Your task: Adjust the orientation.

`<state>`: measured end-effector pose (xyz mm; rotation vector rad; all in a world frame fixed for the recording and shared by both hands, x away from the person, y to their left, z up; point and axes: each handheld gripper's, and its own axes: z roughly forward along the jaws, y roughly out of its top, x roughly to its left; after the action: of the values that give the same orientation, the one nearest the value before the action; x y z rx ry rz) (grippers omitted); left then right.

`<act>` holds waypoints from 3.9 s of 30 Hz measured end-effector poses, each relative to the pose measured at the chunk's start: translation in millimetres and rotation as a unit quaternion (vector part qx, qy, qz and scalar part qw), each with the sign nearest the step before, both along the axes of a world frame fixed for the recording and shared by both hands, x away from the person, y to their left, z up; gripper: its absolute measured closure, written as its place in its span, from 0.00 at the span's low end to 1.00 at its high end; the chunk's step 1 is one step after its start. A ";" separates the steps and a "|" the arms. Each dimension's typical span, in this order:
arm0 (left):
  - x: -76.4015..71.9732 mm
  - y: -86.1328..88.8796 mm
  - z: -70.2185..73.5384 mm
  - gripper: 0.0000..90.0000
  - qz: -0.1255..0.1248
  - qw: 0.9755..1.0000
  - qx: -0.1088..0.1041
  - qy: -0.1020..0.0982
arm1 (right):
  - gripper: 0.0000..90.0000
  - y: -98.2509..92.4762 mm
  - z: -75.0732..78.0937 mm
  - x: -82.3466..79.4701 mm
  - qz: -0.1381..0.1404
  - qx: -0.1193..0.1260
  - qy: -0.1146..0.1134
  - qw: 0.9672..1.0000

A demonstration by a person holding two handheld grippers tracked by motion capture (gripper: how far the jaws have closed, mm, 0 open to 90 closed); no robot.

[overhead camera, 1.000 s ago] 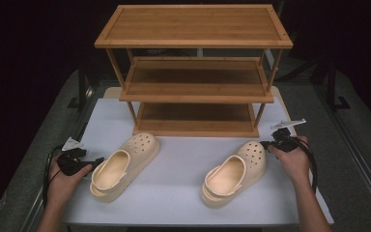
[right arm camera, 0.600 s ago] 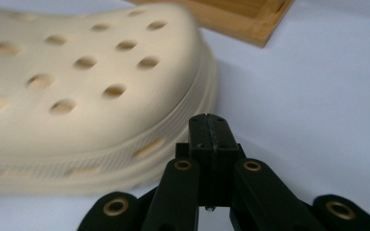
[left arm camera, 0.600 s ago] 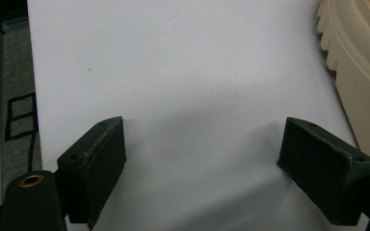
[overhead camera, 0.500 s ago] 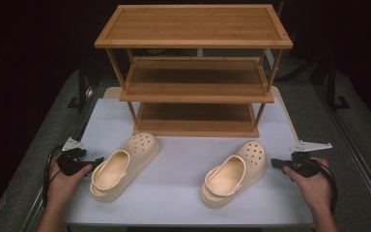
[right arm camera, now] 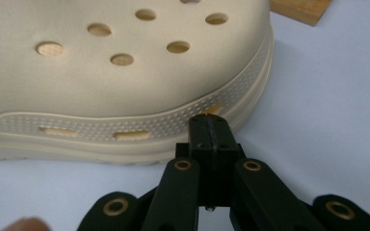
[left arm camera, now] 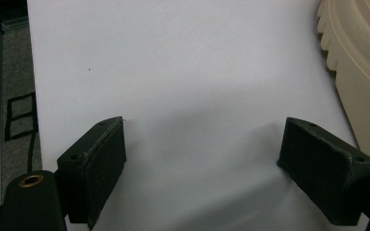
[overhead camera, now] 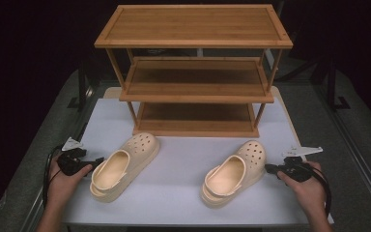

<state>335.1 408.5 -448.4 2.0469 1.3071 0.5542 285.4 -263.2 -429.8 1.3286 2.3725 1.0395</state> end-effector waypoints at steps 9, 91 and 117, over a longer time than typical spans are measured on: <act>0.1 0.0 0.0 0.17 0.000 1.000 -0.001 0.000 | 1.00 3.7 -0.8 8.4 0.011 0.000 0.002 1.000; 0.1 0.1 -0.1 0.17 0.001 1.000 -0.002 0.000 | 1.00 164.6 5.3 108.6 0.151 0.009 0.005 0.988; 0.2 0.1 -0.2 0.17 0.001 1.000 -0.005 0.000 | 0.42 86.8 25.8 36.3 0.059 0.065 -0.011 0.996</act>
<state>335.3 408.7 -448.6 2.0377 1.3092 0.5493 321.7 -176.4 -404.0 1.2241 2.4298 1.2534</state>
